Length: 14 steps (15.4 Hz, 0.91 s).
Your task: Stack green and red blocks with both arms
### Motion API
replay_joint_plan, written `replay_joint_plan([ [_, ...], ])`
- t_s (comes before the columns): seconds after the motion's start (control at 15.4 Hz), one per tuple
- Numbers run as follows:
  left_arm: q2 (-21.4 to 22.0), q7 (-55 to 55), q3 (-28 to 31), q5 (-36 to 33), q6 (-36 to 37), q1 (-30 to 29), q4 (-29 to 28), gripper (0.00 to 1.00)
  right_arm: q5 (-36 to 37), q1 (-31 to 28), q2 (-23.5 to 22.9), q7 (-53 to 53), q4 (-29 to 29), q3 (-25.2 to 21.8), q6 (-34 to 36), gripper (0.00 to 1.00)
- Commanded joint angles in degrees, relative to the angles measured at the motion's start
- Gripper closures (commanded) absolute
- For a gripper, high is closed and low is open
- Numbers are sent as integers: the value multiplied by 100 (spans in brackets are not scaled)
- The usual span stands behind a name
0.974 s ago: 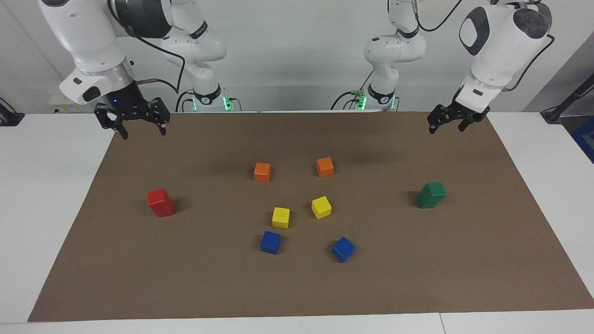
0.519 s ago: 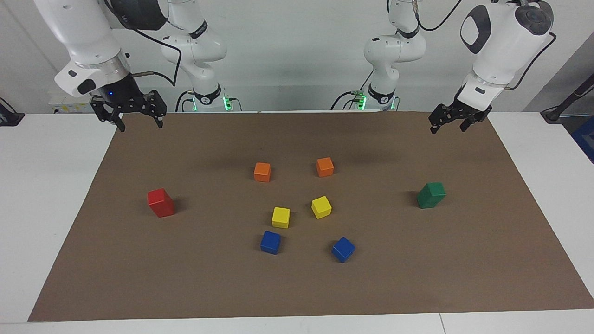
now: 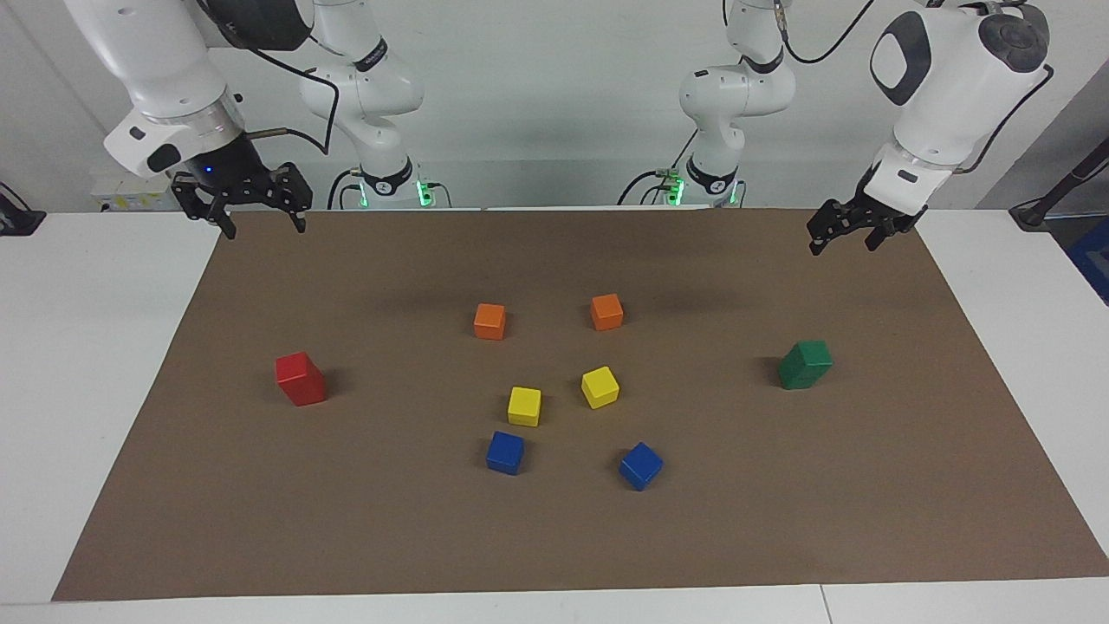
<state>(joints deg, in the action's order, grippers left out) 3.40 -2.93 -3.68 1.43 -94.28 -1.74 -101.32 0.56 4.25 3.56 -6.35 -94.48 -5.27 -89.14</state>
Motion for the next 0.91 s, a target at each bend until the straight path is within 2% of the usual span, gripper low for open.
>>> replay_joint_plan([
  [0.0,-278,-15,9,24,243,25,280,0,14,-12,57,125,-71,26,55,0],
  [0.26,-252,-102,52,7,322,287,227,0,32,-12,57,125,-106,26,28,0],
  [0.84,-235,-94,78,7,252,244,218,0,41,-29,92,134,-255,26,-7,0],
])
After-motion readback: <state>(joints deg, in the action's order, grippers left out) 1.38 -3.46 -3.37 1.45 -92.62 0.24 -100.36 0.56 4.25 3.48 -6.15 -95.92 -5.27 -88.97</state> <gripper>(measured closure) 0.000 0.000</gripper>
